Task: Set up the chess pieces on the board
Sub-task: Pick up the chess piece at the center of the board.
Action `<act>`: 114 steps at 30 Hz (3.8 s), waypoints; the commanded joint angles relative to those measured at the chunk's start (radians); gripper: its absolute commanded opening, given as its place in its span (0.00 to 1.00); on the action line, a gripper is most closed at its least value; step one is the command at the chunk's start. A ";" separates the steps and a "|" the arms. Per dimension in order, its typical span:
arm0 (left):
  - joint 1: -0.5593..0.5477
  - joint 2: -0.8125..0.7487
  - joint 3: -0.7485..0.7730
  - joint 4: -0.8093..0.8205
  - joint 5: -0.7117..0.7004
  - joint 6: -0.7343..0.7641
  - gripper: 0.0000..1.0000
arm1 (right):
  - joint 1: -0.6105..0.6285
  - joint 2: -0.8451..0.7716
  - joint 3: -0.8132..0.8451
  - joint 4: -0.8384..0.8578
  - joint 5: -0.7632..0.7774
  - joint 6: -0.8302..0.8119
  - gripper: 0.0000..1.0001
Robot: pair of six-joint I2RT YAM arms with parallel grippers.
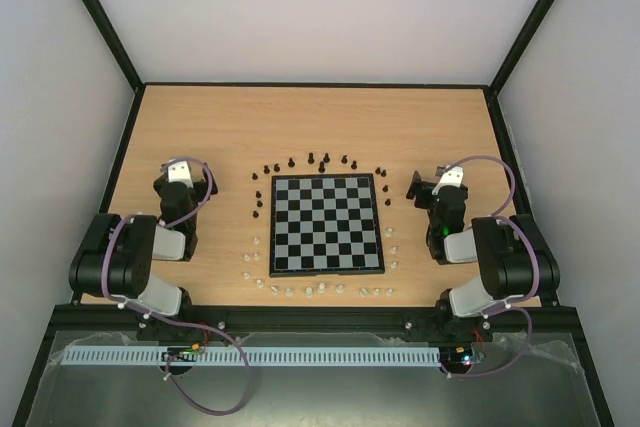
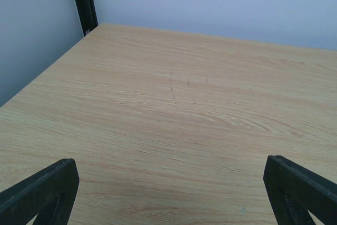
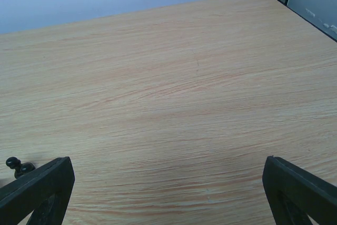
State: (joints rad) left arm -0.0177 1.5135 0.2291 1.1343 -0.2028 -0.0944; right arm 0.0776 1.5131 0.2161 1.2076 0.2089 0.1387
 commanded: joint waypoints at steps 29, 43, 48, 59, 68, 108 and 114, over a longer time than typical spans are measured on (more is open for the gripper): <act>-0.035 -0.228 0.298 -0.550 -0.088 -0.090 0.99 | 0.001 -0.268 0.159 -0.491 0.017 0.047 0.99; -0.100 -0.443 0.576 -1.085 0.195 -0.433 0.99 | 0.025 -0.514 0.624 -1.226 -0.530 0.326 0.99; -0.100 -0.496 0.621 -1.199 0.337 -0.421 0.99 | 0.024 -0.574 0.679 -1.376 -0.564 0.371 0.99; -0.091 -0.672 0.527 -1.226 0.429 -0.446 0.99 | 0.025 -0.639 0.592 -1.366 -0.620 0.405 0.99; -0.091 -0.667 0.507 -1.129 0.580 -0.415 0.99 | 0.025 -0.550 0.545 -1.260 -0.731 0.489 0.99; -0.472 -0.336 0.513 -1.229 -0.101 -0.493 0.99 | 0.532 0.274 1.174 -1.549 -0.004 0.229 0.71; -0.472 -0.370 0.512 -1.237 -0.087 -0.502 0.99 | 0.608 0.407 1.334 -1.656 0.060 0.234 0.67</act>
State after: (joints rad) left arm -0.4900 1.1801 0.7181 -0.0837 -0.2695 -0.5858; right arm 0.6472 1.8637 1.4578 -0.3206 0.2100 0.3805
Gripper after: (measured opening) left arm 0.990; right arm 0.686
